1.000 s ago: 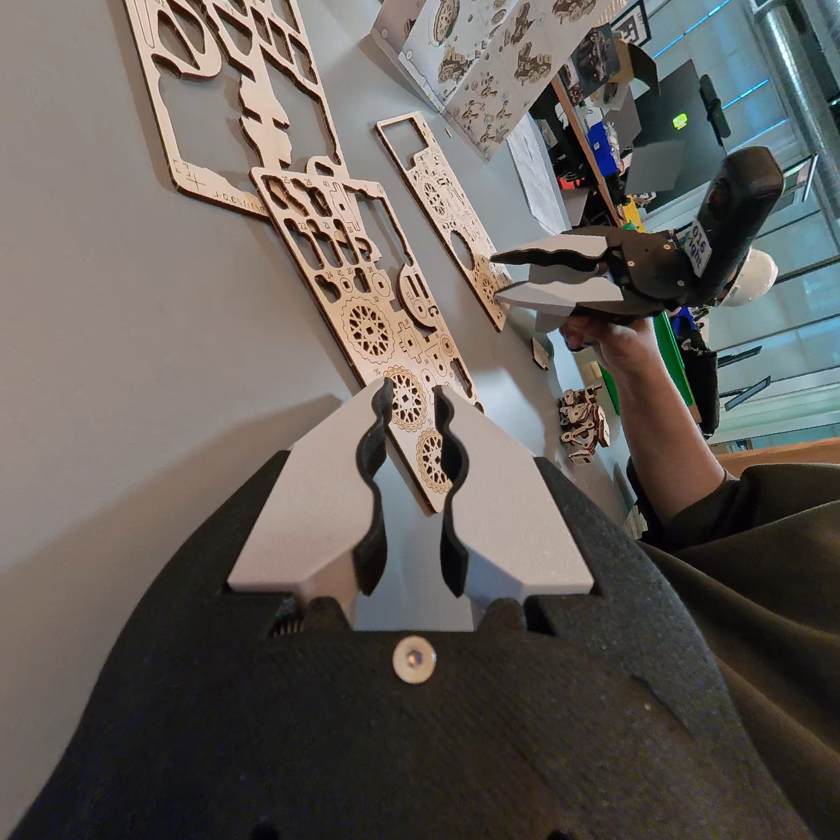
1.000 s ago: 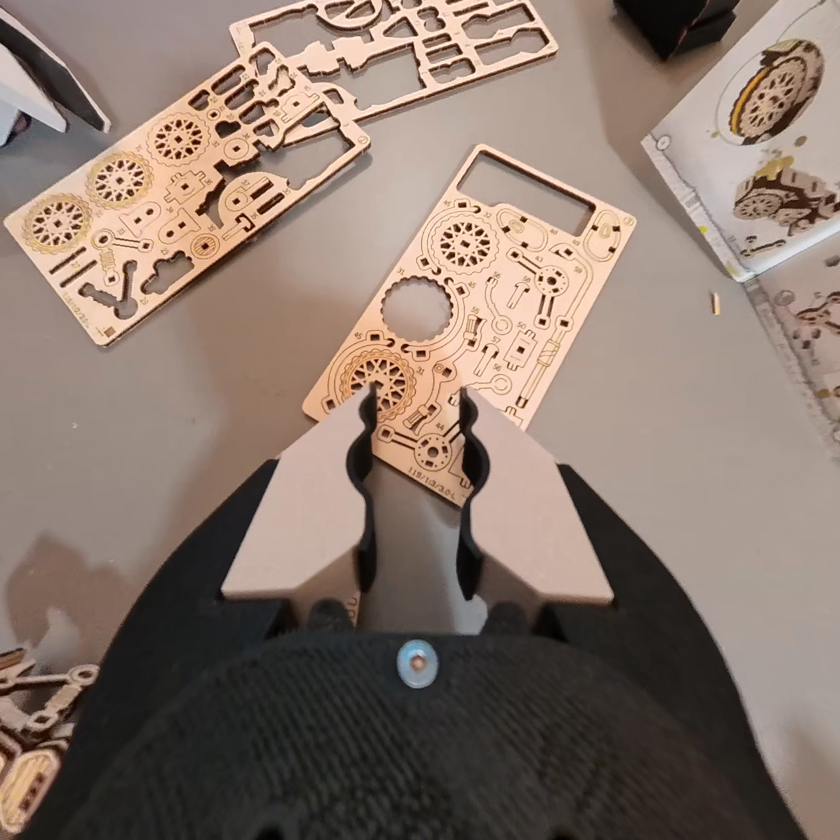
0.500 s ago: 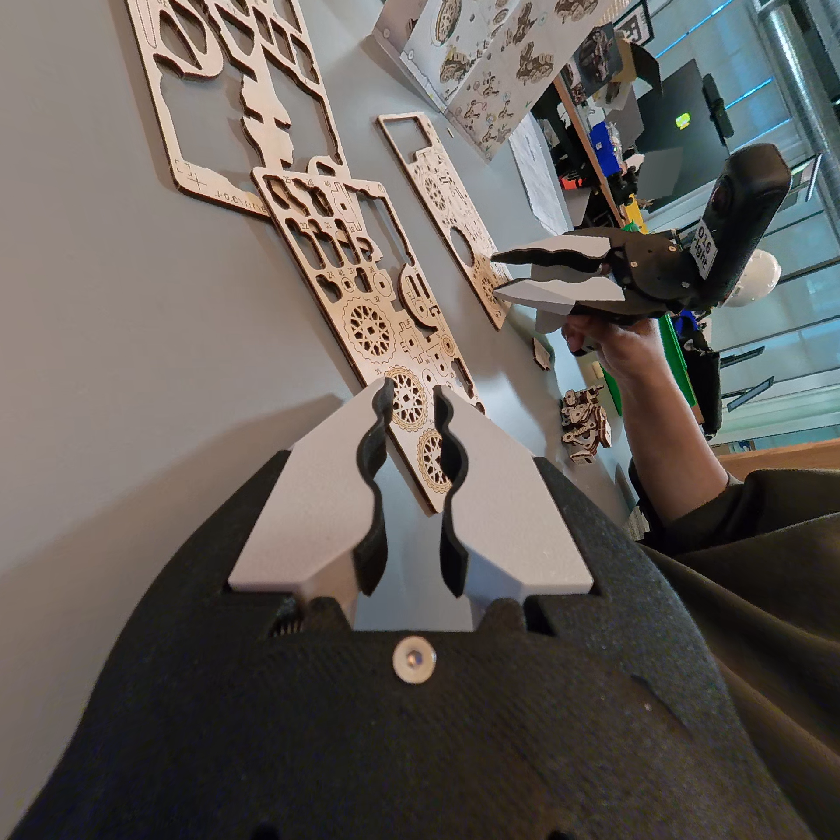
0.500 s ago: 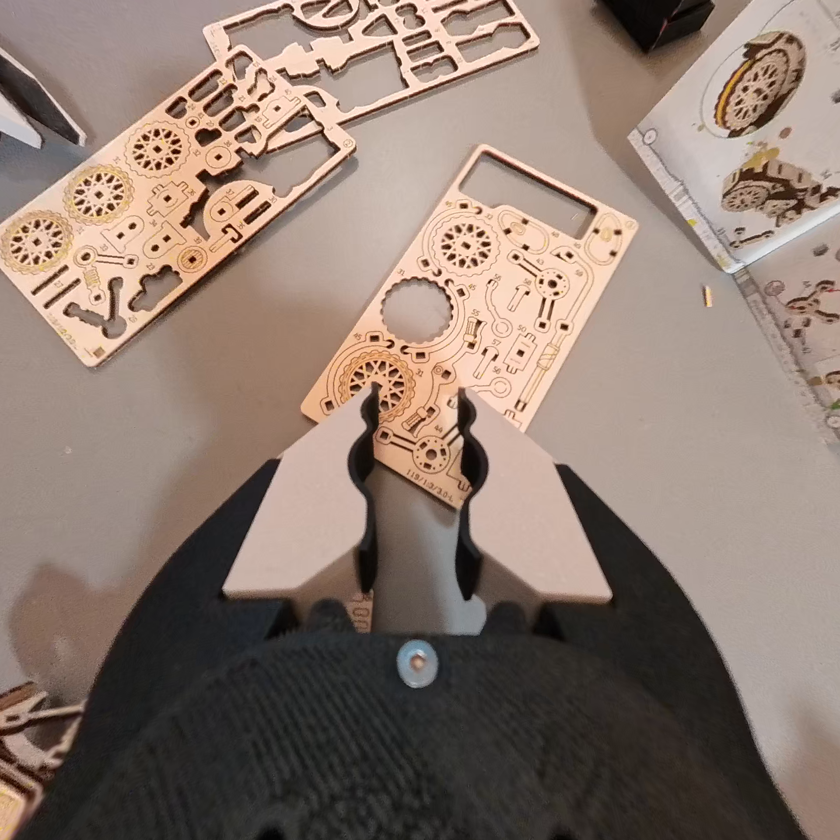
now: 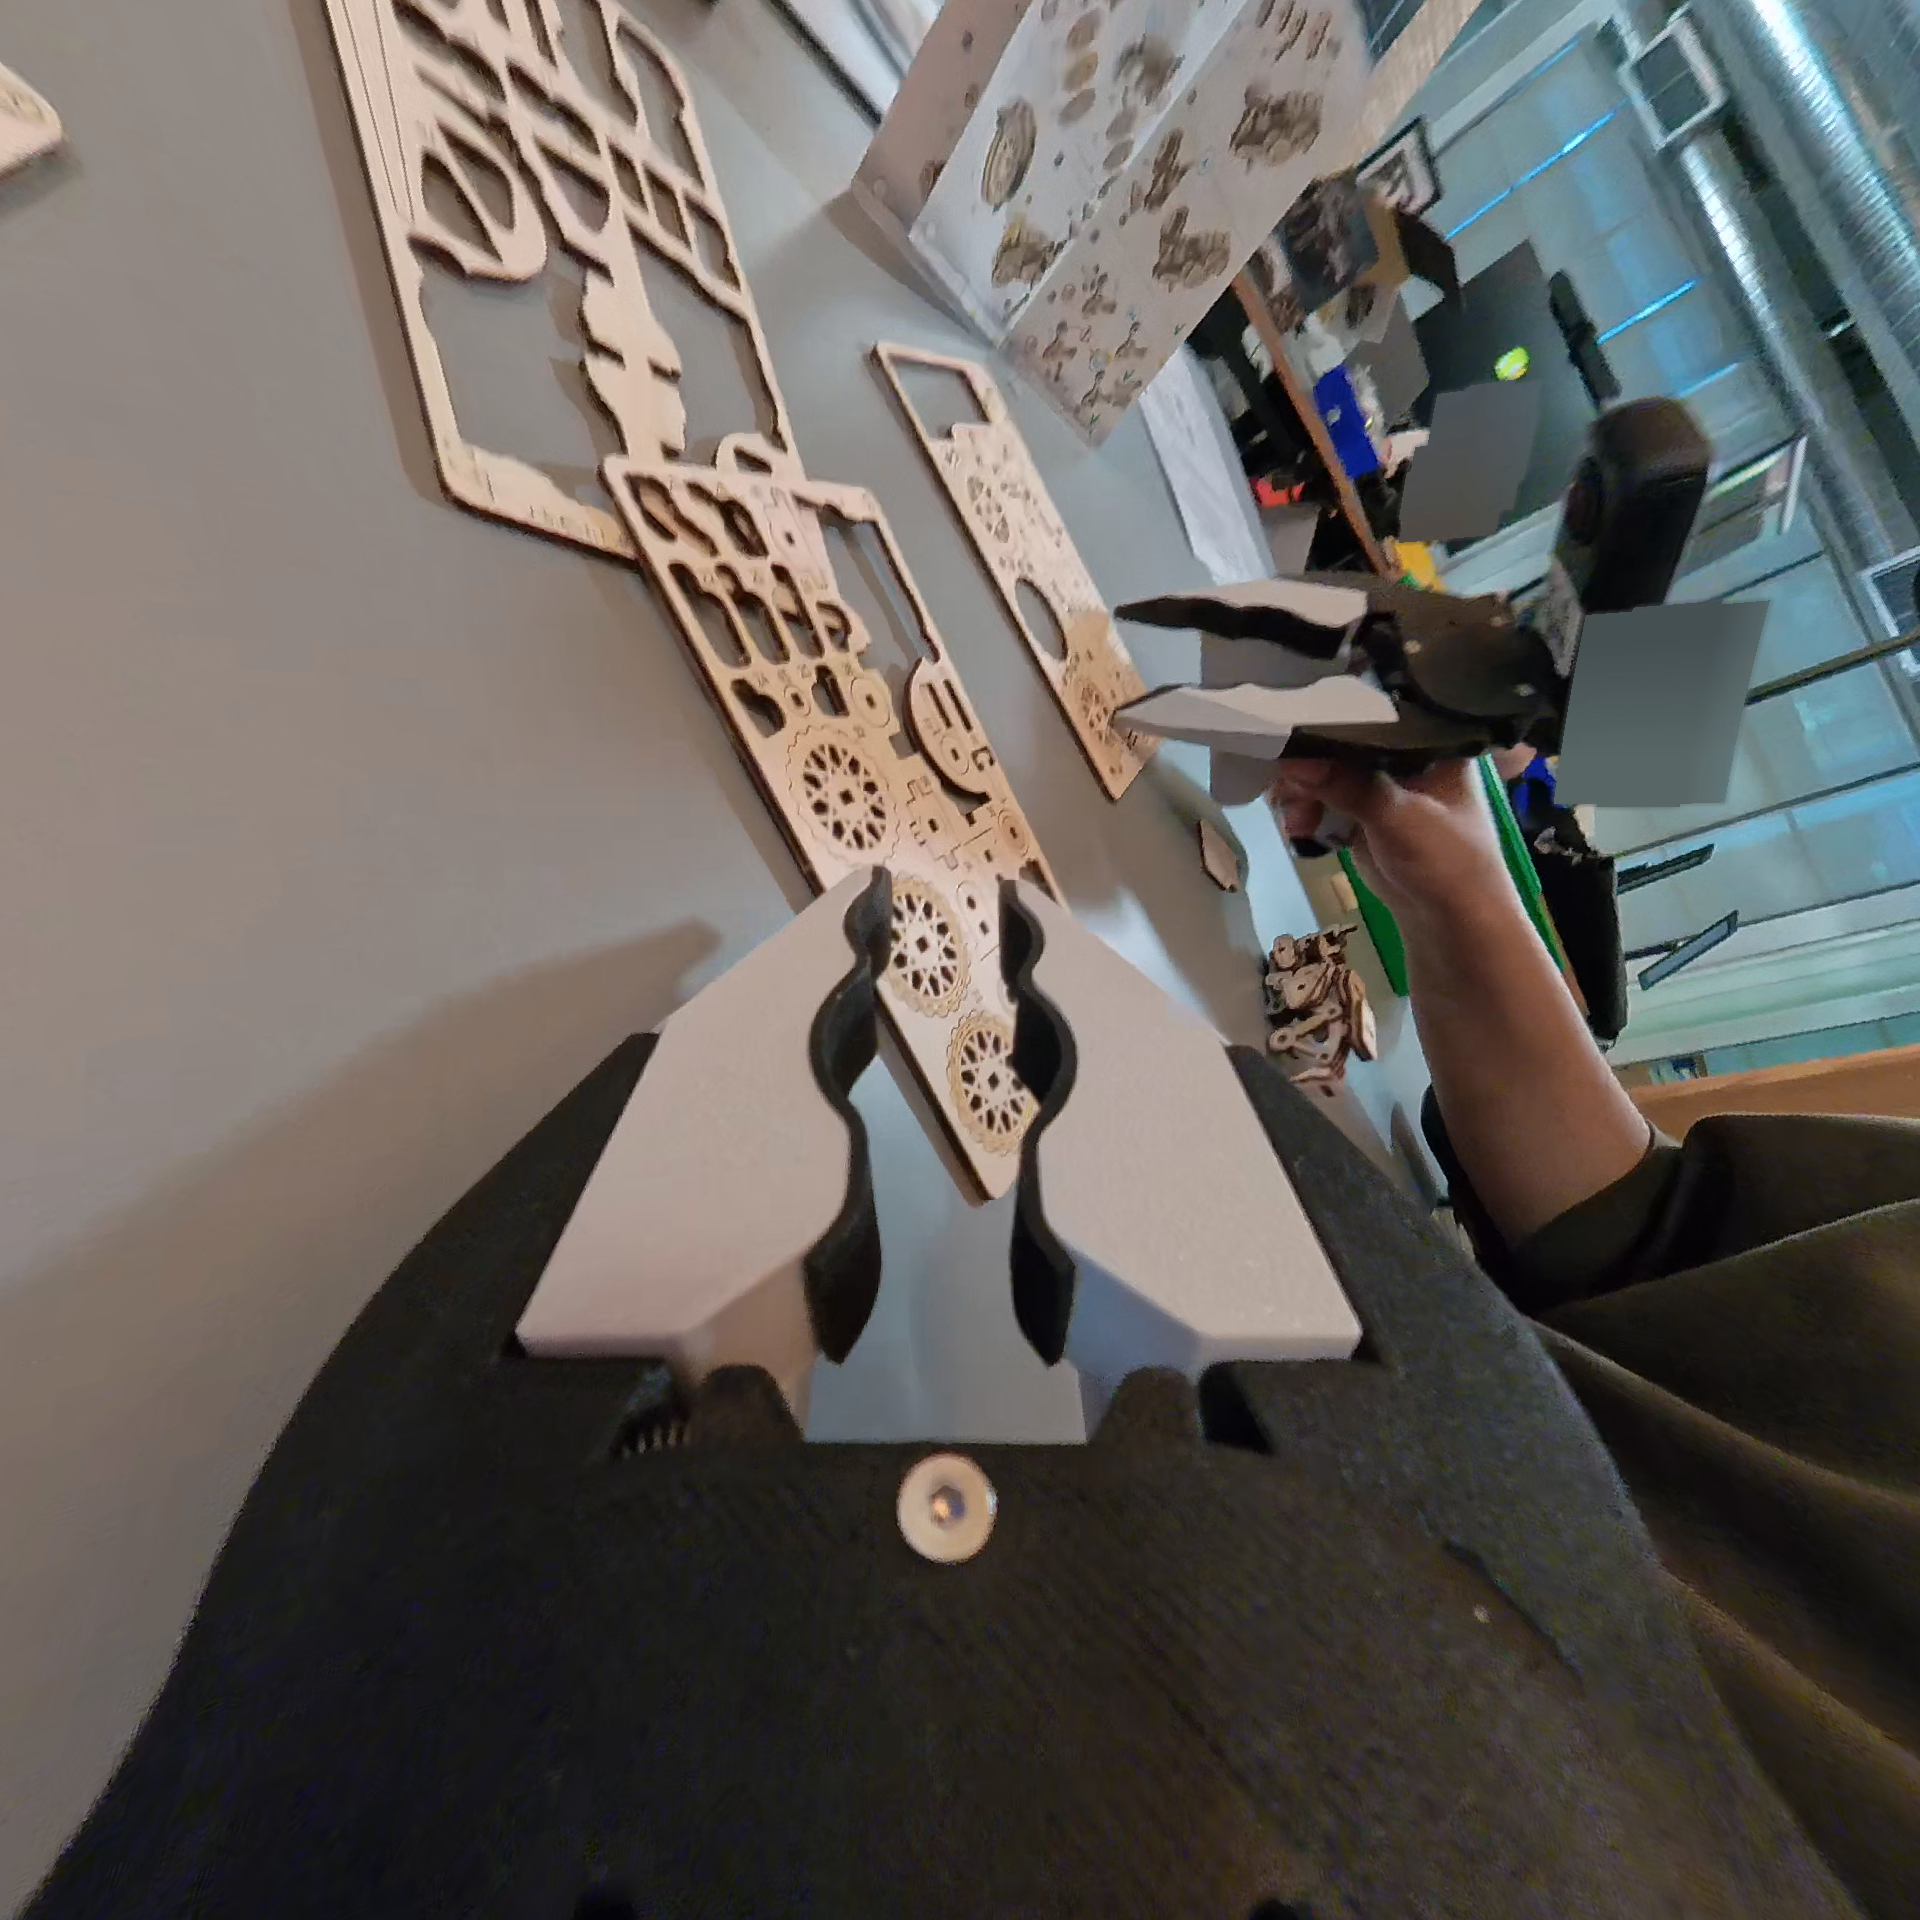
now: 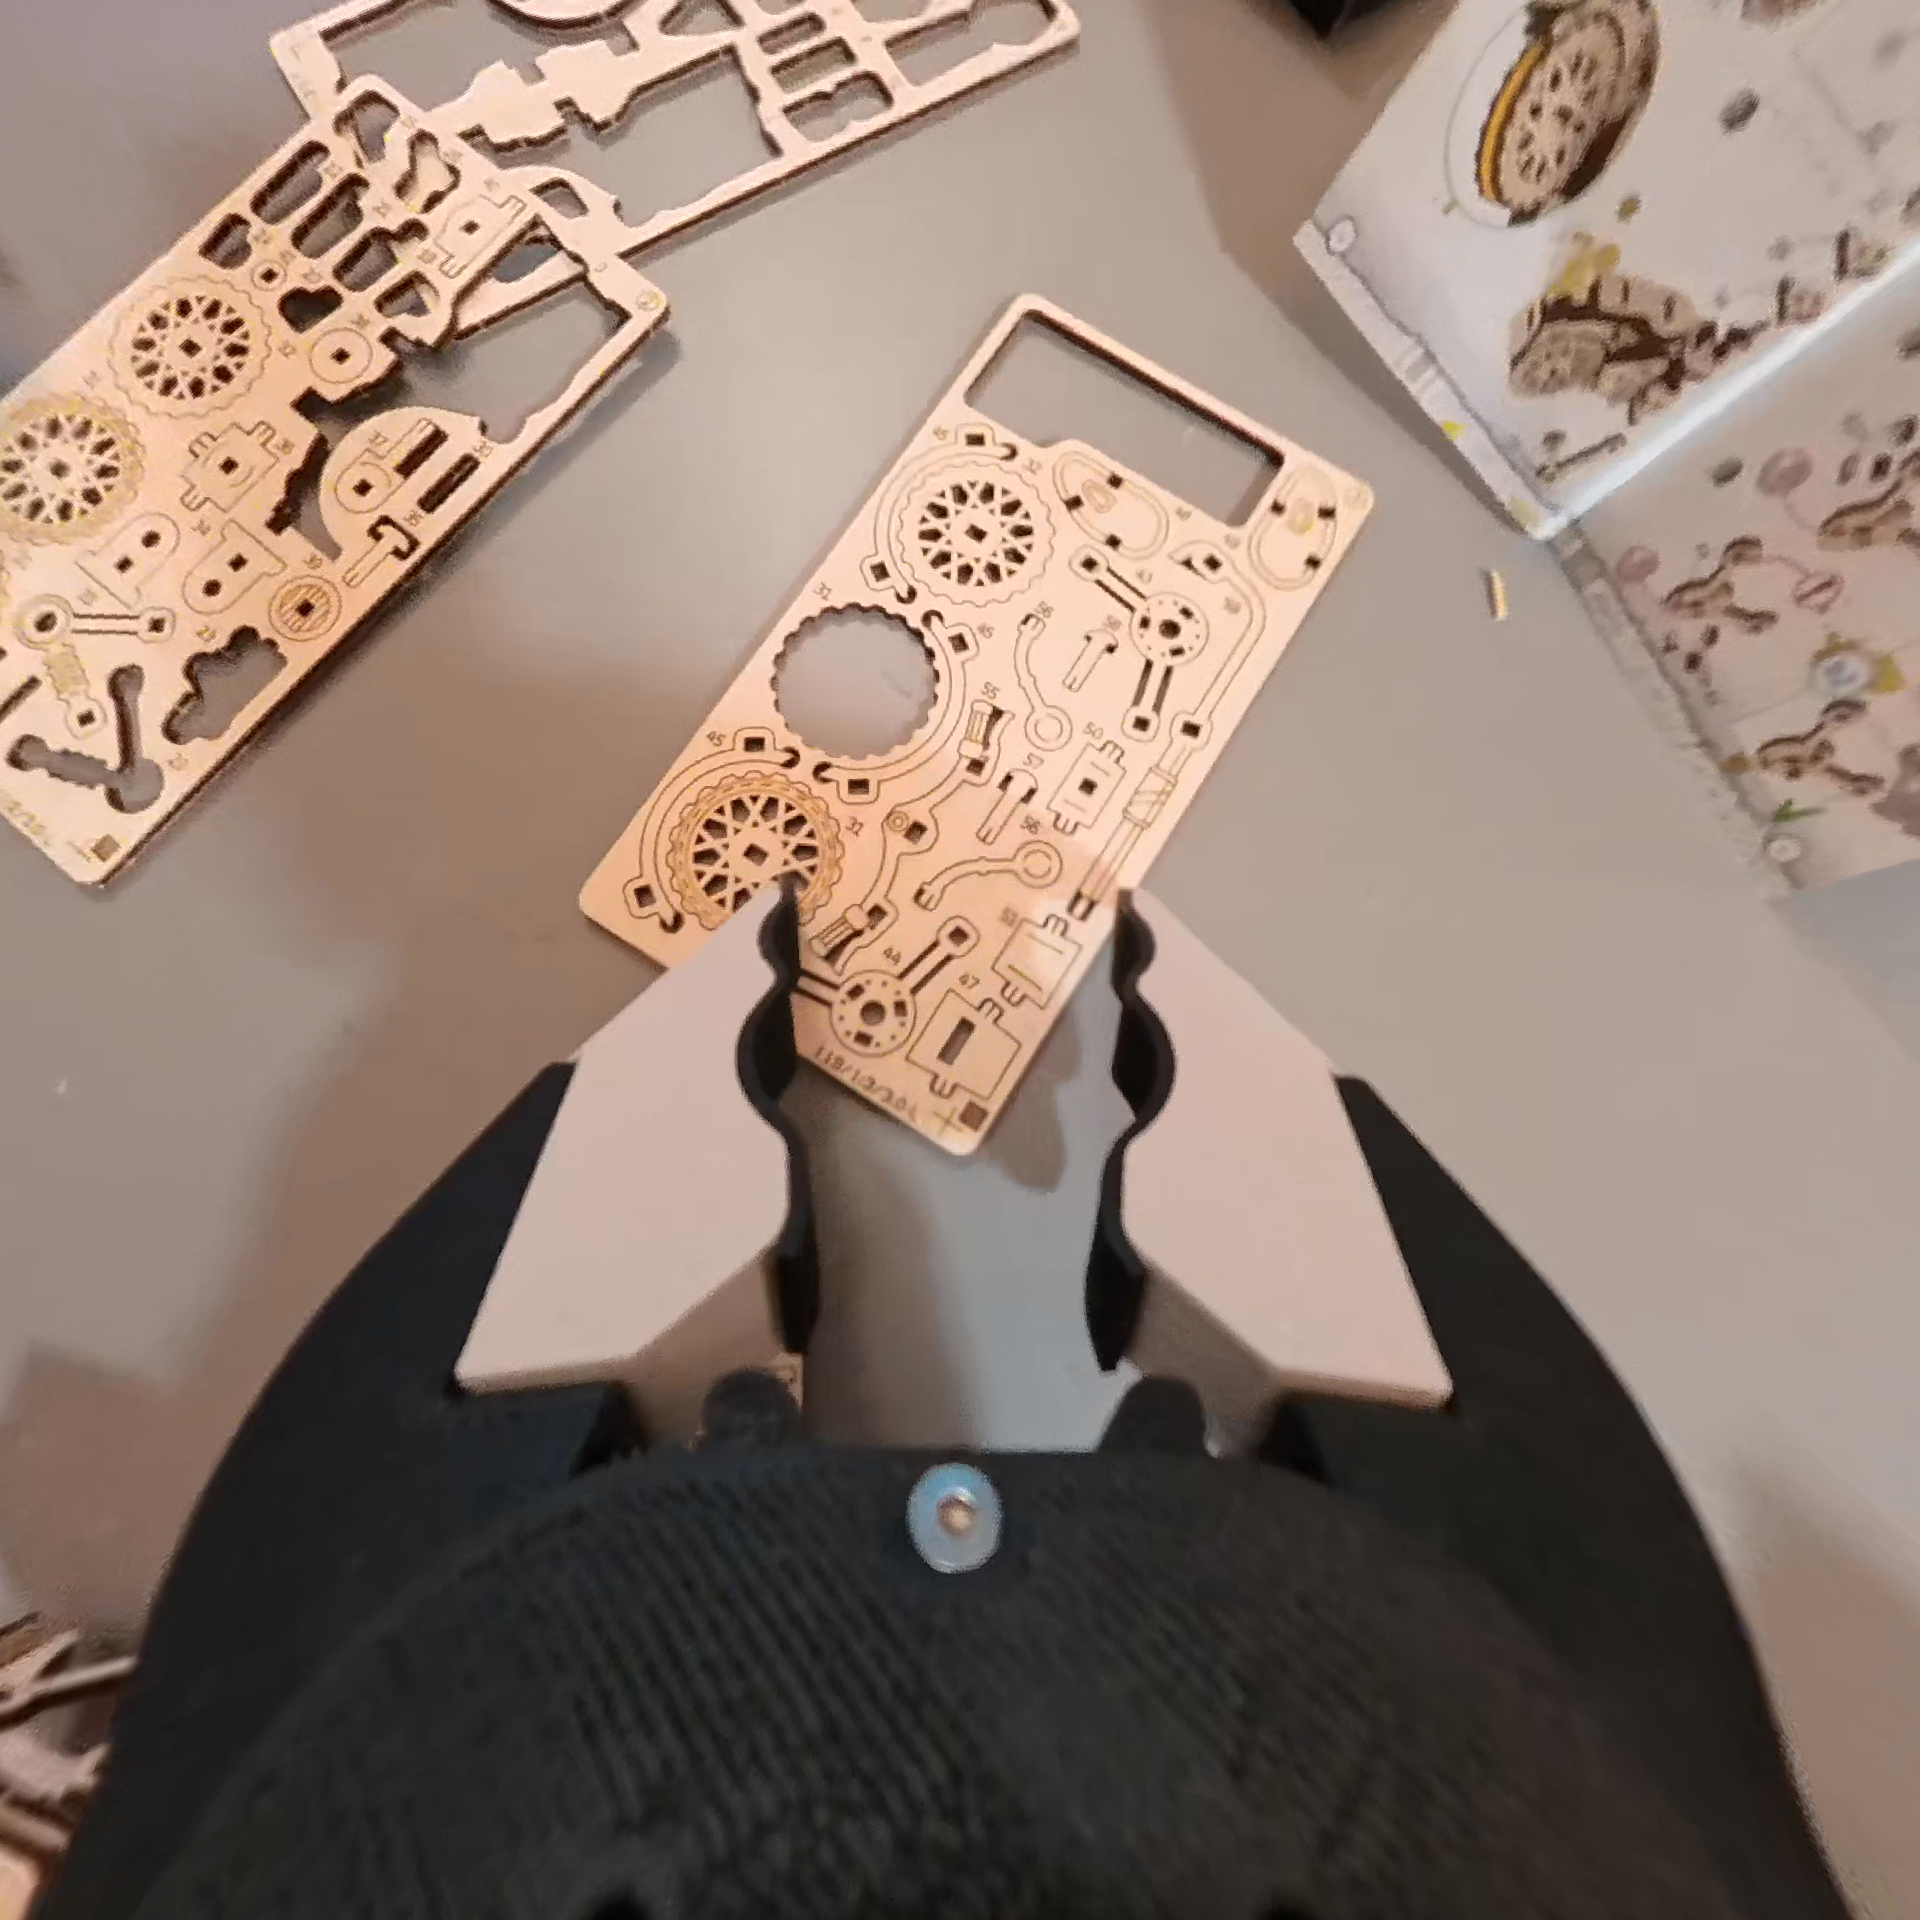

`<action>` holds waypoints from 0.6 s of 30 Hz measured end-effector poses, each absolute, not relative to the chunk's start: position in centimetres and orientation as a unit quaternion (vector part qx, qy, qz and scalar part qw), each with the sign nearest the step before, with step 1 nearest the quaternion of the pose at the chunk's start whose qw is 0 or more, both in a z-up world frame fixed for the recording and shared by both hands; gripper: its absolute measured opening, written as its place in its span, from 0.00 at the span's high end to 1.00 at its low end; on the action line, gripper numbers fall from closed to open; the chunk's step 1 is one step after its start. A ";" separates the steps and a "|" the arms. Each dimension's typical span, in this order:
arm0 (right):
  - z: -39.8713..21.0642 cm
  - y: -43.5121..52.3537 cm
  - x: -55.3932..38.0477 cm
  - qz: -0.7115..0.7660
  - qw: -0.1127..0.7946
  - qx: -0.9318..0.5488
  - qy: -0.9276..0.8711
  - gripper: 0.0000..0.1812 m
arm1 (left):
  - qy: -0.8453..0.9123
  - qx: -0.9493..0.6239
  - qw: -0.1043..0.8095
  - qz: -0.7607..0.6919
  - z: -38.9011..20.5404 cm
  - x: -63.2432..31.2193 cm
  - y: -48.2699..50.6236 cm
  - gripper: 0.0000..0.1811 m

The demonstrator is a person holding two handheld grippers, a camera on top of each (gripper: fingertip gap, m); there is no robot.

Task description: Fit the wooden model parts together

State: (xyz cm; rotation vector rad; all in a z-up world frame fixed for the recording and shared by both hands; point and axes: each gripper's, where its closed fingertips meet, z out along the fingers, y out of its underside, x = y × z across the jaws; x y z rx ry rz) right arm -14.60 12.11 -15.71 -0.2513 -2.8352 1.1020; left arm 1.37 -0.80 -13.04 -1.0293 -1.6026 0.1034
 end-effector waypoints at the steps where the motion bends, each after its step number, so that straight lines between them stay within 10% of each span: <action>1: -15.8 12.3 -14.6 0.359 0.035 -0.094 -0.928 0.65 | -0.679 -0.435 0.589 0.054 -12.5 1.3 -1.0 0.89; 8: -15.9 12.7 -13.7 0.353 0.008 -0.113 -0.929 0.59 | -0.596 -0.440 0.666 0.081 -7.0 0.3 3.3 0.86; 14: -16.0 13.2 -12.4 0.337 0.004 -0.098 -0.936 0.61 | -0.620 -0.609 0.437 0.232 -12.9 -2.4 6.4 0.65; 18: -15.8 14.0 -11.8 0.341 -0.011 -0.109 -0.934 0.62 | -0.598 -0.578 0.522 0.193 -10.2 -3.7 8.9 0.64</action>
